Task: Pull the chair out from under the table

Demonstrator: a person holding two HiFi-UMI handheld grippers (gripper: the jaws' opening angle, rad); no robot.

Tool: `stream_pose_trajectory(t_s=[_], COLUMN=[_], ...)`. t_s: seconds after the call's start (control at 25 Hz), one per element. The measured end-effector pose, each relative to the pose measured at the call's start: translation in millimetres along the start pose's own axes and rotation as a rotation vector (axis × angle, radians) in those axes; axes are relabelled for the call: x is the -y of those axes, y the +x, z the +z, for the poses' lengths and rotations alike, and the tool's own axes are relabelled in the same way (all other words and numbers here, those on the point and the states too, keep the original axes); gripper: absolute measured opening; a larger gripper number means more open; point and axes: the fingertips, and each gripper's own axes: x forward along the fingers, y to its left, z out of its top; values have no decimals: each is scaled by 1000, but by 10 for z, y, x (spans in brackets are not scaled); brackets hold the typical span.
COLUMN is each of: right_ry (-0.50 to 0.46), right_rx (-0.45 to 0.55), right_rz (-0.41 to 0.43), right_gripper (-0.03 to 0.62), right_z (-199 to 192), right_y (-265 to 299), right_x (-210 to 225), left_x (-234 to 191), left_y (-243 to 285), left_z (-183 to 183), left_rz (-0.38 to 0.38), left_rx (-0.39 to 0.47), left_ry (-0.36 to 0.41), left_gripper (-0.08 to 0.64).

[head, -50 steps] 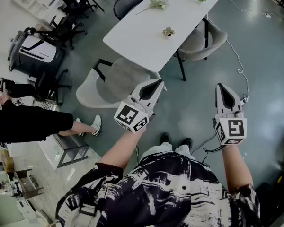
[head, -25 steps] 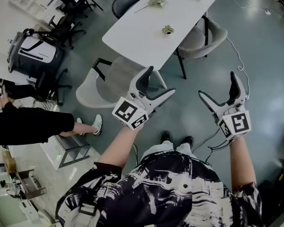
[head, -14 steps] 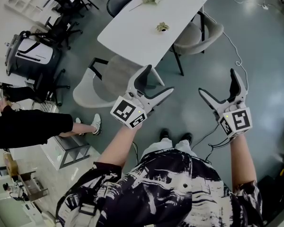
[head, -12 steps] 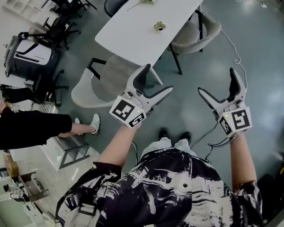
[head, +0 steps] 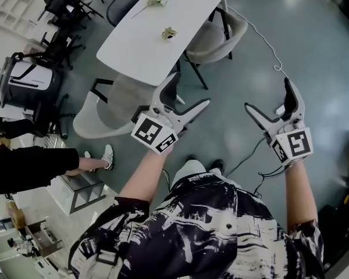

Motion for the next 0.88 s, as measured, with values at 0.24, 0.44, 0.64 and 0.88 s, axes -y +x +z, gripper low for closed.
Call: stream_pose_trajectory(t_s=[0.24,0.44,0.64,0.88], right_ry=[3,9,-12,-30], right_rx=[0,-5,-39,-66], right_rz=[-69,-149,-187,-150], right_gripper=[549,549,549,549], right_z=[-24,-175,-364,-297], right_y=[-279,-410,-247,583], right_x=[589,1246,2079,3152], left_x=[217,223,47,-670], left_y=[616,1358,2295,3327], left_z=[-103,-284,-445,-526], left_rz=[-76,-149,-189,-157], left_rx=[-32,-43,-5,0], left_ry=[1,-7,-26,-63], left_gripper=[423,423,423,423])
